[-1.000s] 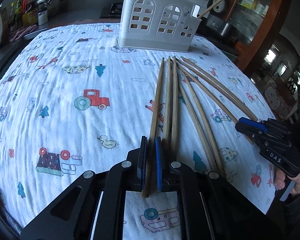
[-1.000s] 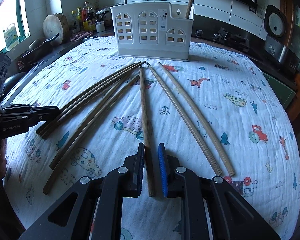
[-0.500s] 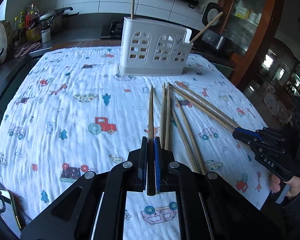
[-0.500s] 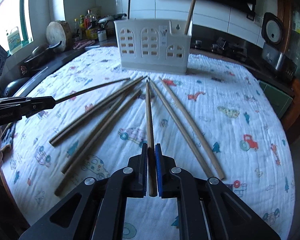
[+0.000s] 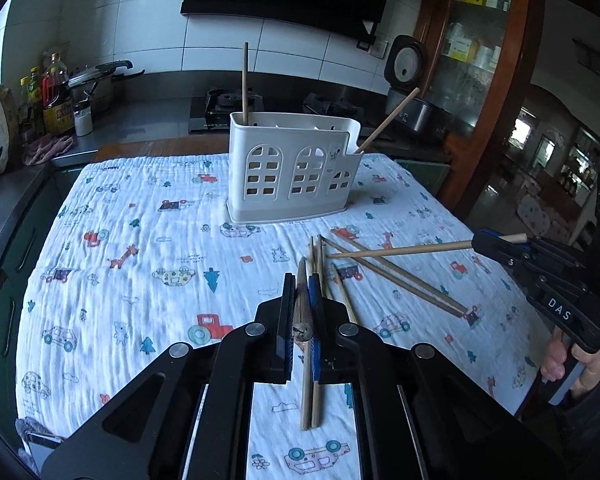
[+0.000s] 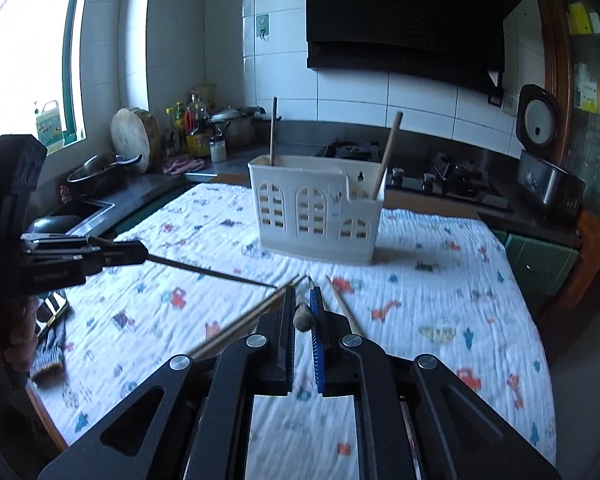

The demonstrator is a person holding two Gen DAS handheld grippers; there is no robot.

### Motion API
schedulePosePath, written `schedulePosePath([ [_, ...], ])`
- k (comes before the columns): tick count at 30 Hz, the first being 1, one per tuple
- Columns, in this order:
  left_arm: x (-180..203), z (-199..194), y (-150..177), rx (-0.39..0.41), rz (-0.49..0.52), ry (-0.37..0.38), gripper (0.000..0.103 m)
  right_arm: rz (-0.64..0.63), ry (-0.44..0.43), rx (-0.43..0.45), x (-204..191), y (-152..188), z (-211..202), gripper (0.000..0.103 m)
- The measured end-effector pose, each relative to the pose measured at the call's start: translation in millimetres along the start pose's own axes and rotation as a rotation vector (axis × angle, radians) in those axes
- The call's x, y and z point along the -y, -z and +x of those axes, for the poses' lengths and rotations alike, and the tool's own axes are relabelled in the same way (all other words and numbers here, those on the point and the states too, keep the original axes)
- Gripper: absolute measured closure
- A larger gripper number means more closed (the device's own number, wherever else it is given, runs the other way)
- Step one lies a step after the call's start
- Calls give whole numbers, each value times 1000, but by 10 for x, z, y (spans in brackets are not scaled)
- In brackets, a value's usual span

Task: Organize utensils
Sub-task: 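Lift both held chopsticks and carry them above the white caddy, then open both grippers to drop the chopsticks into the caddy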

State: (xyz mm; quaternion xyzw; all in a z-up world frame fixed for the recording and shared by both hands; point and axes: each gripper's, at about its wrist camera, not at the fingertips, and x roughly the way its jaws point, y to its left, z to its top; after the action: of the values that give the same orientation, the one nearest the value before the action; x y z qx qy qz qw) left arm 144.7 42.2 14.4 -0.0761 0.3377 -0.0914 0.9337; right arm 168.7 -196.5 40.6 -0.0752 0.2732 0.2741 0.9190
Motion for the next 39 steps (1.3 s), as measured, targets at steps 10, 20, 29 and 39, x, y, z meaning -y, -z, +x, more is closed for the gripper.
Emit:
schedulePosePath([
  [10, -54, -14, -352, 13, 11, 30, 98, 0, -57, -29, 143, -654, 121, 96],
  [20, 114, -292, -1043, 88, 79, 59, 98, 0, -111, -41, 346, -1467, -66, 96],
  [29, 146, -455, -1821, 209, 117, -17, 98, 10, -8, 53, 599, -2096, -83, 96],
  [39, -58, 13, -2075, 186, 85, -91, 98, 66, 50, 63, 875, -2161, 464, 96],
])
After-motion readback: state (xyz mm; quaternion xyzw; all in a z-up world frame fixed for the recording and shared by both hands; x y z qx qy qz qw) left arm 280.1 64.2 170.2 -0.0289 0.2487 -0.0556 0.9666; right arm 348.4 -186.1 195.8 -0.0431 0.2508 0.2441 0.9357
